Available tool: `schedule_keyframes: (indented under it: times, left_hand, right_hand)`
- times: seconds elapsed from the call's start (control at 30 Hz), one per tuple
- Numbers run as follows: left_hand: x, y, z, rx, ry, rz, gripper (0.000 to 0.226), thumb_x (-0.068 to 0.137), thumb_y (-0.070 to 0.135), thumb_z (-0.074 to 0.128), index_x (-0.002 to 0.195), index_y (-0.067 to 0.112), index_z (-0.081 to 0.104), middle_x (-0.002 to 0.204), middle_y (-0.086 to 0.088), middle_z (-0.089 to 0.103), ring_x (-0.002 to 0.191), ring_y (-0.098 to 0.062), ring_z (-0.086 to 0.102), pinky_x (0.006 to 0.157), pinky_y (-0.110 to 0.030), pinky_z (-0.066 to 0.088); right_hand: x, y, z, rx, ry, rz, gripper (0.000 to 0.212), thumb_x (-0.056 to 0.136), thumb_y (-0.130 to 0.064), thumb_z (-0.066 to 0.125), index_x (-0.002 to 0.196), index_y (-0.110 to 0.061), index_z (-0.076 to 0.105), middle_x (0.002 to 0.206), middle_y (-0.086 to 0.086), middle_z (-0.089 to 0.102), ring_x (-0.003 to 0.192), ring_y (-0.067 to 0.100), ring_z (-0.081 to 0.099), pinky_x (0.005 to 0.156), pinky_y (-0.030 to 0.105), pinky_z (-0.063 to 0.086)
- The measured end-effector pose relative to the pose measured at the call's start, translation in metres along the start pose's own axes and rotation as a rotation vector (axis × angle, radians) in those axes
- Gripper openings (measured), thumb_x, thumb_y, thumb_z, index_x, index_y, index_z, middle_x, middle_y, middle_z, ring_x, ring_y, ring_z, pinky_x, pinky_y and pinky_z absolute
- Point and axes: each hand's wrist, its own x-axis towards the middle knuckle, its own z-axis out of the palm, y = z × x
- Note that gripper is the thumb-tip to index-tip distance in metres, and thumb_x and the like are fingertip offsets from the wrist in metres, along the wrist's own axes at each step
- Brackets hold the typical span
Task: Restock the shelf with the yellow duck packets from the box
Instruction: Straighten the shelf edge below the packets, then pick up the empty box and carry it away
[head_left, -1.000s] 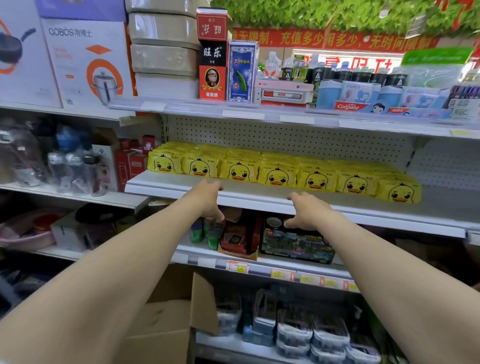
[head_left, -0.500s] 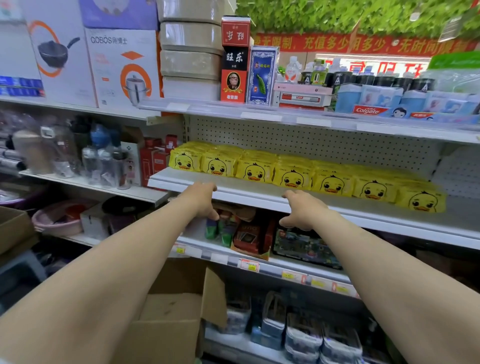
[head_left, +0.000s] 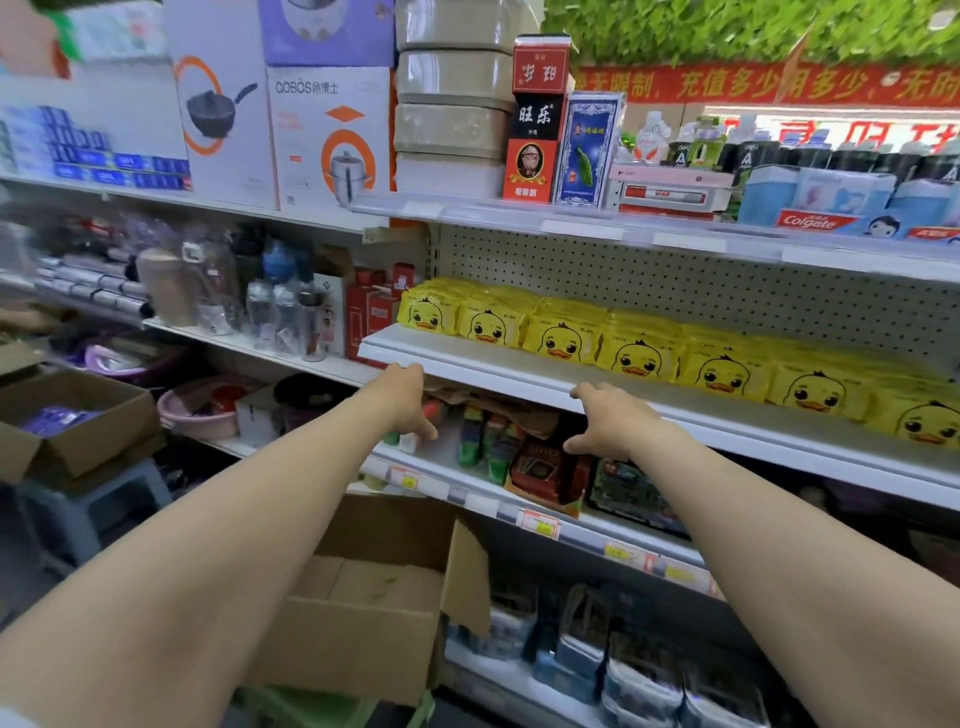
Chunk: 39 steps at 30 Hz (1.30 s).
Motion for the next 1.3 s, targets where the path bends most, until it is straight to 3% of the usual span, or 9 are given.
schedule_keyframes:
  times: [0.23, 0.43, 0.67, 1.03, 1.2, 1.3]
  left_hand:
    - [0.0, -0.047, 0.007, -0.018, 0.026, -0.086, 0.074, 0.069, 0.038, 0.086, 0.124, 0.006, 0.047, 0.121, -0.012, 0.055, 0.106, -0.029, 0.056, 0.081, -0.034, 0.049]
    - [0.026, -0.104, 0.027, -0.02, -0.029, -0.165, 0.089, 0.07, 0.046, 0.084, 0.136, 0.008, 0.039, 0.135, -0.014, 0.046, 0.116, -0.033, 0.053, 0.093, -0.044, 0.051]
    - [0.074, -0.192, 0.059, -0.033, -0.124, -0.232, 0.088, 0.074, 0.045, 0.081, 0.139, 0.005, 0.037, 0.138, -0.016, 0.043, 0.123, -0.035, 0.049, 0.098, -0.042, 0.047]
    - [0.134, -0.313, 0.136, -0.062, -0.282, -0.34, 0.078, 0.08, 0.057, 0.069, 0.132, 0.004, 0.043, 0.133, -0.019, 0.051, 0.118, -0.035, 0.053, 0.09, -0.039, 0.046]
    - [0.154, -0.359, 0.17, -0.127, -0.333, -0.388, 0.078, 0.086, 0.052, 0.065, 0.14, 0.004, 0.037, 0.138, -0.017, 0.051, 0.128, -0.034, 0.048, 0.102, -0.037, 0.04]
    - [0.164, -0.384, 0.192, -0.175, -0.362, -0.357, 0.085, 0.085, 0.049, 0.067, 0.151, 0.016, 0.025, 0.146, -0.011, 0.046, 0.133, -0.03, 0.044, 0.108, -0.037, 0.036]
  right_hand:
    - [0.024, -0.036, 0.019, -0.009, -0.043, -0.072, 0.081, 0.081, -0.048, 0.073, 0.147, -0.02, 0.035, 0.143, 0.007, 0.046, 0.125, 0.029, 0.052, 0.096, 0.043, 0.051]
    - [0.062, -0.076, 0.049, 0.014, -0.068, -0.117, 0.074, 0.082, -0.047, 0.073, 0.144, -0.02, 0.04, 0.134, 0.007, 0.052, 0.12, 0.029, 0.054, 0.089, 0.039, 0.051]
    - [0.123, -0.133, 0.106, 0.03, -0.169, -0.109, 0.079, 0.082, -0.048, 0.072, 0.147, -0.019, 0.037, 0.139, 0.009, 0.049, 0.123, 0.029, 0.053, 0.096, 0.039, 0.05]
    - [0.187, -0.178, 0.212, 0.093, -0.46, 0.031, 0.081, 0.087, -0.055, 0.067, 0.15, -0.016, 0.036, 0.151, 0.008, 0.043, 0.134, 0.028, 0.046, 0.104, 0.037, 0.044]
    - [0.207, -0.182, 0.262, 0.129, -0.553, 0.129, 0.078, 0.087, -0.059, 0.063, 0.147, -0.015, 0.04, 0.147, 0.009, 0.047, 0.13, 0.028, 0.049, 0.103, 0.038, 0.045]
    - [0.214, -0.178, 0.288, 0.141, -0.582, 0.187, 0.073, 0.09, -0.057, 0.06, 0.145, -0.013, 0.042, 0.146, 0.009, 0.048, 0.13, 0.028, 0.049, 0.104, 0.039, 0.045]
